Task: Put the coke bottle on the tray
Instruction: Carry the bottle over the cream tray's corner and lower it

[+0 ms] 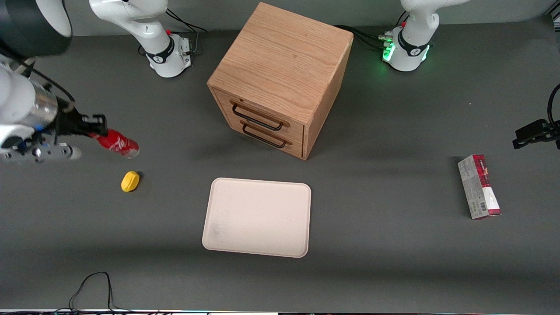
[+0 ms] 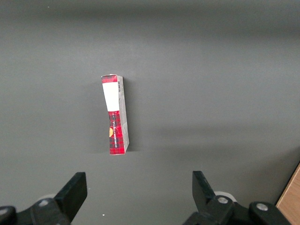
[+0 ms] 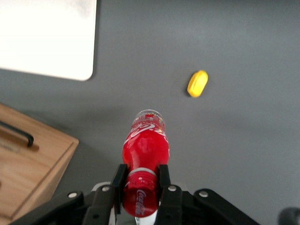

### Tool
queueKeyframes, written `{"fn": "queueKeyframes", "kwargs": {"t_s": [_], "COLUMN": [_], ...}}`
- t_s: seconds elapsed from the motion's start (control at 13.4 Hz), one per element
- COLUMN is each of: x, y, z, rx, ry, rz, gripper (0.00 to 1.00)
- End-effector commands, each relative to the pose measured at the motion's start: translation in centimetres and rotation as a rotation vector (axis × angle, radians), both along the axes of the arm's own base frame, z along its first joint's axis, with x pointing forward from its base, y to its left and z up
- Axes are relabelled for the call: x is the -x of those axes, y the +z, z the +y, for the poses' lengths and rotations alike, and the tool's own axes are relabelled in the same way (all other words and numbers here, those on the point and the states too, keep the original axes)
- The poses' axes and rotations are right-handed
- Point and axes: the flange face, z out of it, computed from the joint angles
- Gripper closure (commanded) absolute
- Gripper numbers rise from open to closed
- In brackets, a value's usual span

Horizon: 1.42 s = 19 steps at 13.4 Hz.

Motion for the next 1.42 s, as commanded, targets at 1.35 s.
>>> {"fn": "queueKeyframes", "kwargs": {"t_s": [1.35], "x": [-15.5], "y": [-21.2], "z": [17.9], "rx": [-0.055], "ry": [-0.283], "rz": [-0.169], "gripper": [1.00]}}
